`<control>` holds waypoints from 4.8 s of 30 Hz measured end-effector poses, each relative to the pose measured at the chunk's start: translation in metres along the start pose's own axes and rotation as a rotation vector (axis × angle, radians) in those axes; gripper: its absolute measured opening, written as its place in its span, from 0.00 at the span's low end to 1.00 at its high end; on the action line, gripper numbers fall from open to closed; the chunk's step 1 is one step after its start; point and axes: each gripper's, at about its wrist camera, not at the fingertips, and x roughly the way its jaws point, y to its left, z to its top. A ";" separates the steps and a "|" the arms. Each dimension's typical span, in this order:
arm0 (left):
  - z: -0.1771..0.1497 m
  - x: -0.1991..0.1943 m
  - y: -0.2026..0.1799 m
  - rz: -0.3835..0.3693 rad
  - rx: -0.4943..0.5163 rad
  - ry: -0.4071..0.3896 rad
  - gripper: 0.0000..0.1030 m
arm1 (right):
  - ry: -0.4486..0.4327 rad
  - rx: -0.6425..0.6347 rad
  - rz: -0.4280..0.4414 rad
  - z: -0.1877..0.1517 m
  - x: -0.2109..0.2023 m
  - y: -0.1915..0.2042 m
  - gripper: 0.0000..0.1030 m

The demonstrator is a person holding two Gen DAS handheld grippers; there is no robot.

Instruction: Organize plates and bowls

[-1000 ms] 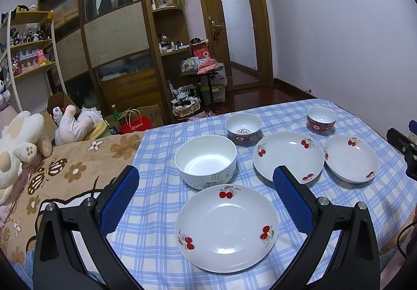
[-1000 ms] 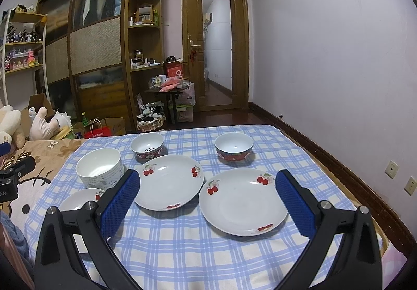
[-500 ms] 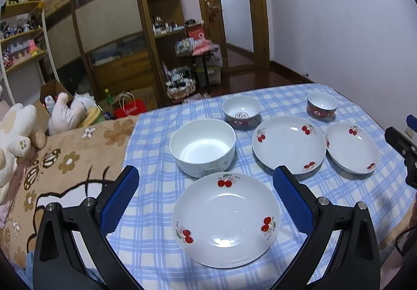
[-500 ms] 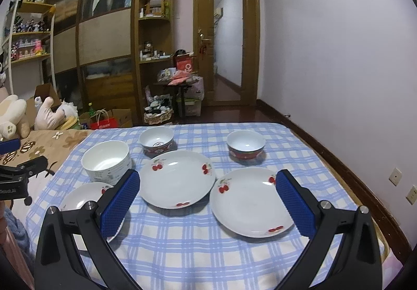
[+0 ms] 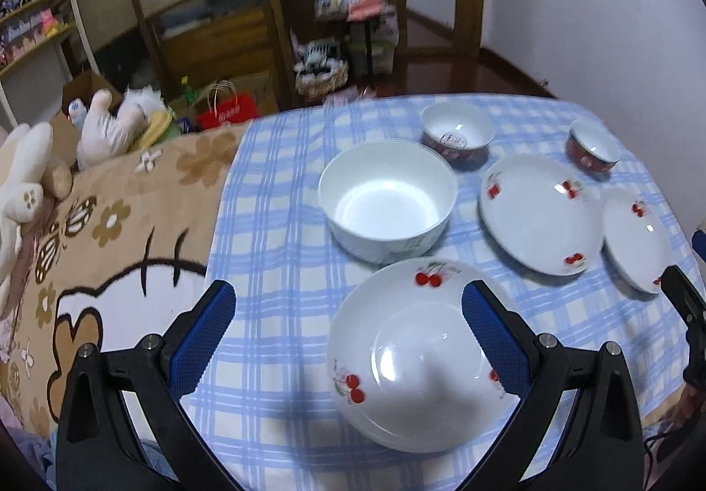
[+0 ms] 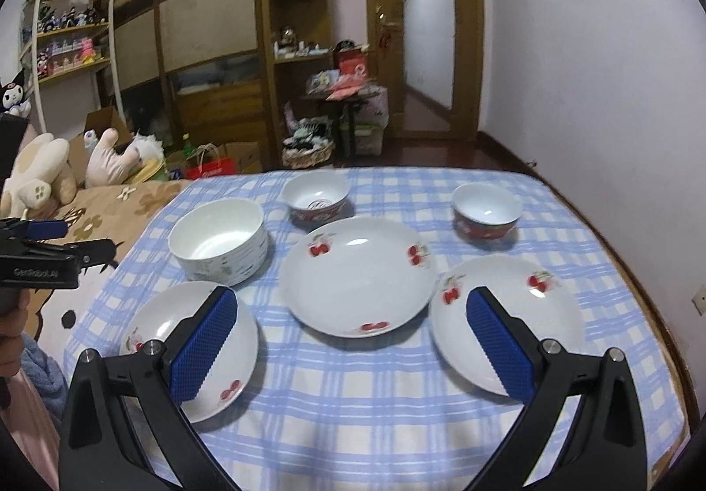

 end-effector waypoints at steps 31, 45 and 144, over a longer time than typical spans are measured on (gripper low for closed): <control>-0.038 0.139 0.004 -0.018 -0.029 0.435 0.72 | 0.420 -0.005 0.172 -0.047 0.145 0.053 0.68; -0.044 0.127 0.008 -0.093 -0.121 0.415 0.36 | 0.506 0.036 0.285 -0.061 0.152 0.066 0.16; -0.032 0.060 -0.085 -0.130 0.151 0.181 0.36 | 0.272 0.080 -0.125 -0.047 0.039 -0.045 0.24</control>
